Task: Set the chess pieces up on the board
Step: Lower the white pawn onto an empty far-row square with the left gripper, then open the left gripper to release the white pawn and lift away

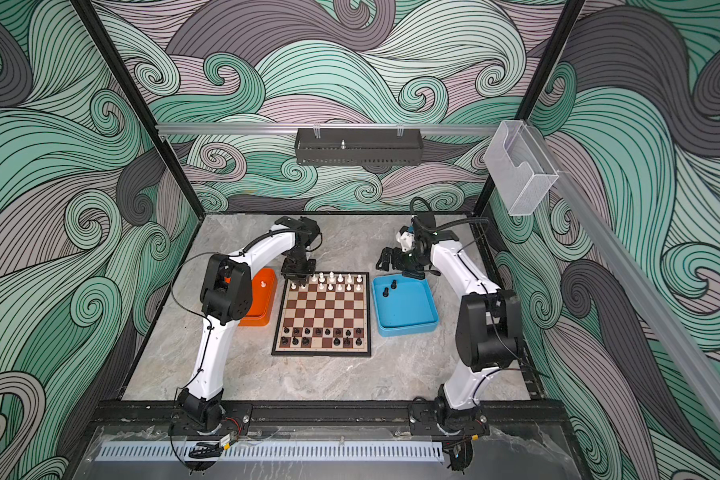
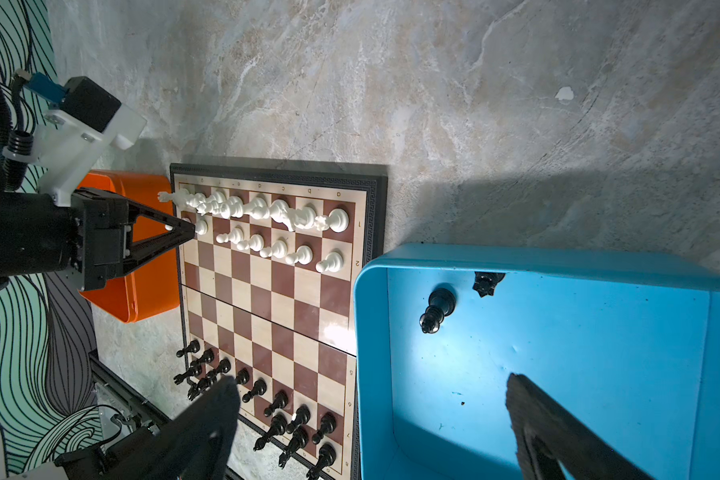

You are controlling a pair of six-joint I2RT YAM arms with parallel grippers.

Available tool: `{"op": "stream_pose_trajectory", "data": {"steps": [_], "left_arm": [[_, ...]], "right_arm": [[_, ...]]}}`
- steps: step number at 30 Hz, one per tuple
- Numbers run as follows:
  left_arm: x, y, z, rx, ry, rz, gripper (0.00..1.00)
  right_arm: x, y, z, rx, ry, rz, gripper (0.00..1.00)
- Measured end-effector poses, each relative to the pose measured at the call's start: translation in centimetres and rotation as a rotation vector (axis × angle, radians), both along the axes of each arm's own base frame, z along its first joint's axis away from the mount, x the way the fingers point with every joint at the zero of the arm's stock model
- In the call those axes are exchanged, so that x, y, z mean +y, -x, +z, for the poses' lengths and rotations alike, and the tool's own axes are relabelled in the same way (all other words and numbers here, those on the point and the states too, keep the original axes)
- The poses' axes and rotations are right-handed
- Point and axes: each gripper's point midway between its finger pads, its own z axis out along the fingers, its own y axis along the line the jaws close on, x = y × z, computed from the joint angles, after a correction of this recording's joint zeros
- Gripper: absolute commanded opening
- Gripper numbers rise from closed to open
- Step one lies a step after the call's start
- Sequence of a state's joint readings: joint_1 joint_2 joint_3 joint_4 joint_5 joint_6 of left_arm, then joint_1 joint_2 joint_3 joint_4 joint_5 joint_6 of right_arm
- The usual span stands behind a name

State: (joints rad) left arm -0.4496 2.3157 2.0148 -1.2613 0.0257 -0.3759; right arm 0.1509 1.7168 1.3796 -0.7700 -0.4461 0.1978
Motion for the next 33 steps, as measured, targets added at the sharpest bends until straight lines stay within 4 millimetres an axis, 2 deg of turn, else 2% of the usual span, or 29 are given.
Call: {"op": "stream_pose_trajectory", "data": {"steps": [9,18,22,25,27,33], "left_arm": [[-0.08,0.09,0.00,0.000,-0.004,-0.004,0.15],[-0.22,0.13,0.00,0.000,-0.003,-0.006,0.24],[-0.25,0.13,0.00,-0.001,-0.003,-0.005,0.31],[-0.30,0.16,0.00,-0.001,-0.004,-0.003,0.44],[-0.32,0.16,0.01,-0.002,-0.005,-0.001,0.49],[-0.45,-0.13,0.91,-0.024,0.003,-0.001,0.53]], "right_arm": [[0.00,0.03,-0.03,0.001,0.000,0.000,1.00],[0.00,0.03,-0.03,0.001,0.000,0.000,1.00],[0.00,0.03,-0.03,0.001,0.000,0.000,1.00],[0.00,0.03,-0.03,0.001,0.000,0.000,0.99],[0.00,0.03,-0.03,0.001,0.000,0.000,1.00],[0.00,0.03,-0.03,0.001,0.000,0.000,1.00]]}}
